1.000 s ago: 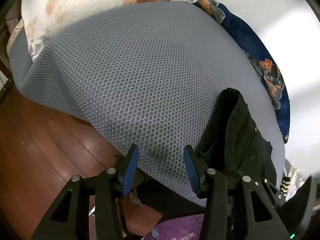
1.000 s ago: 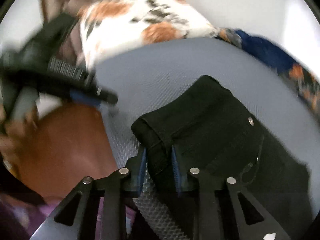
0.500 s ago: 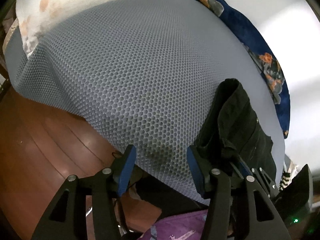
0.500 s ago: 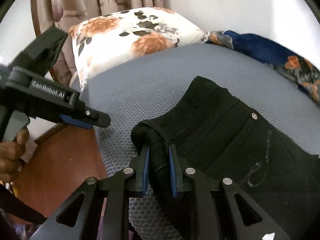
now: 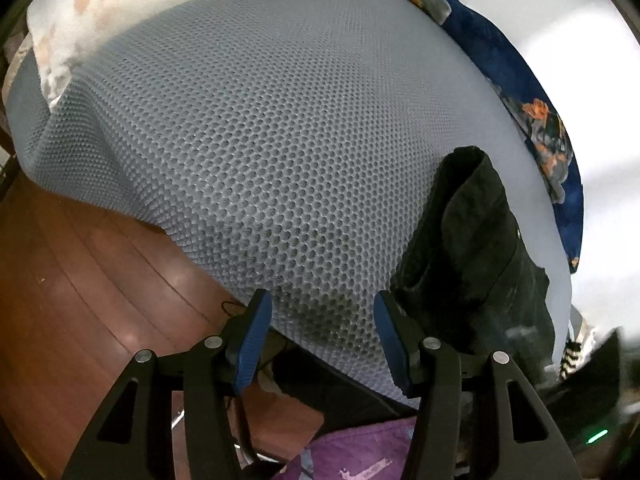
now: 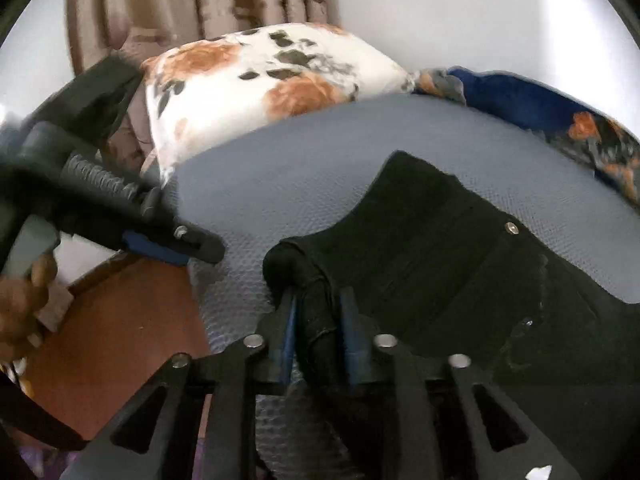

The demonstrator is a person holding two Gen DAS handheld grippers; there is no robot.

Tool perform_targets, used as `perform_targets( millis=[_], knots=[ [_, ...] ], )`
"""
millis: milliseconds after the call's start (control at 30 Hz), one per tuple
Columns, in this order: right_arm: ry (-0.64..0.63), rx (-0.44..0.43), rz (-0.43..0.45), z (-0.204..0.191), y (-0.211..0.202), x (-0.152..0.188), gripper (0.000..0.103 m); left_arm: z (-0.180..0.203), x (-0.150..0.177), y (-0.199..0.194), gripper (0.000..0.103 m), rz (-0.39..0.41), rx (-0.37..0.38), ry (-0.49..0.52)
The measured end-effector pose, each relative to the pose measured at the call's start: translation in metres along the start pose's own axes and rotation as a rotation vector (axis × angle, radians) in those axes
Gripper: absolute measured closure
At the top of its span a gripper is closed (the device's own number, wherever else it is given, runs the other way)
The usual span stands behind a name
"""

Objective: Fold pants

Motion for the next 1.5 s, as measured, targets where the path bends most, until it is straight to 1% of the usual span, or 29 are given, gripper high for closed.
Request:
perform_targets(
  millis=[67,100,167,200,267,333,433,533,600,633,700,767,867,900,967,1000,1033,1067,1100,1133,1167,1200,1267,1300,1367,1400,1433,1467,1500],
  knots=[
    [0.003,-0.033,-0.040,-0.002,0.004,0.002,0.059,0.002,0.000,0.000,0.049,0.001,-0.008,0.008],
    [0.012,-0.053,-0.046,-0.002,0.003,0.001,0.056,0.003,0.000,0.001,0.049,0.001,-0.009,0.009],
    [0.035,-0.084,-0.050,-0.001,-0.001,-0.001,0.038,0.004,-0.001,0.001,0.049,-0.002,-0.005,0.012],
    [0.071,-0.128,-0.044,0.000,-0.005,-0.004,0.037,0.005,-0.001,0.002,0.049,-0.002,-0.002,0.013],
    [0.166,-0.206,-0.012,0.009,-0.016,-0.011,0.037,0.007,-0.002,0.001,0.049,0.004,0.001,0.022],
    [0.225,-0.249,0.016,0.019,-0.025,-0.016,0.037,0.012,-0.002,-0.001,0.049,0.015,0.011,0.045],
    [0.324,-0.318,0.047,0.040,-0.046,-0.023,0.037,0.025,-0.002,-0.006,0.049,0.033,0.027,0.112],
    [0.373,-0.335,0.023,0.060,-0.063,-0.016,0.036,0.041,-0.002,-0.008,0.049,0.024,0.116,0.162],
    [0.366,-0.307,0.015,0.071,-0.076,-0.008,0.036,0.060,-0.011,-0.008,0.049,0.003,0.202,0.226],
    [0.367,-0.300,0.015,0.074,-0.081,-0.005,0.036,0.068,-0.018,-0.009,0.049,0.000,0.218,0.267],
    [0.377,-0.288,0.010,0.083,-0.090,0.003,0.036,0.087,-0.037,-0.005,0.048,0.019,0.178,0.406],
    [0.375,-0.253,0.012,0.091,-0.097,0.013,0.036,0.100,-0.055,0.008,0.048,0.004,0.135,0.512],
    [0.395,-0.223,0.003,0.105,-0.099,0.024,0.036,0.119,-0.067,0.031,0.048,-0.064,0.203,0.576],
    [0.409,-0.218,0.004,0.111,-0.100,0.027,0.036,0.123,-0.072,0.041,0.048,-0.081,0.195,0.595],
    [0.425,-0.206,0.010,0.119,-0.100,0.029,0.037,0.127,-0.078,0.053,0.048,-0.085,0.165,0.648],
    [0.430,-0.197,0.012,0.124,-0.101,0.030,0.037,0.130,-0.079,0.057,0.048,-0.093,0.168,0.667],
    [0.434,-0.192,0.012,0.127,-0.101,0.031,0.037,0.135,-0.079,0.057,0.050,-0.100,0.207,0.674],
    [0.440,-0.190,0.012,0.131,-0.103,0.033,0.037,0.138,-0.076,0.054,0.055,-0.095,0.232,0.684],
    [0.448,-0.186,0.010,0.135,-0.102,0.035,0.037,0.145,-0.076,0.050,0.069,-0.074,0.241,0.715],
    [0.456,-0.184,0.007,0.138,-0.100,0.035,0.037,0.150,-0.076,0.049,0.073,-0.057,0.217,0.751],
    [0.465,-0.182,0.001,0.142,-0.097,0.037,0.037,0.154,-0.077,0.050,0.075,-0.054,0.187,0.791],
    [0.474,-0.182,-0.006,0.144,-0.095,0.040,0.037,0.158,-0.076,0.053,0.077,-0.058,0.180,0.803],
    [0.480,-0.180,-0.010,0.146,-0.090,0.043,0.037,0.159,-0.079,0.059,0.080,-0.076,0.176,0.802],
    [0.483,-0.179,-0.013,0.144,-0.090,0.046,0.037,0.159,-0.080,0.058,0.083,-0.066,0.185,0.803],
    [0.488,-0.179,-0.011,0.143,-0.088,0.050,0.038,0.168,-0.088,0.050,0.087,-0.015,0.187,0.815],
    [0.489,-0.176,-0.006,0.143,-0.088,0.053,0.038,0.175,-0.094,0.041,0.089,0.028,0.188,0.825],
    [0.494,-0.174,-0.005,0.143,-0.086,0.055,0.038,0.176,-0.096,0.030,0.091,0.065,0.201,0.829],
    [0.505,-0.177,-0.006,0.144,-0.085,0.058,0.039,0.183,-0.100,0.017,0.091,0.107,0.238,0.828],
    [0.512,-0.180,0.002,0.144,-0.085,0.059,0.039,0.188,-0.102,0.014,0.093,0.123,0.247,0.834]
  ],
)
Point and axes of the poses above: each gripper's, at about its wrist camera, not at the fingertips, and y roughly the way its jaws point, z to its right, x to its underside, the point moved 8 cm from there along y, roughly the way its jaws point, and after that the axes turned 6 degrees about y, right-handed, at the moved point
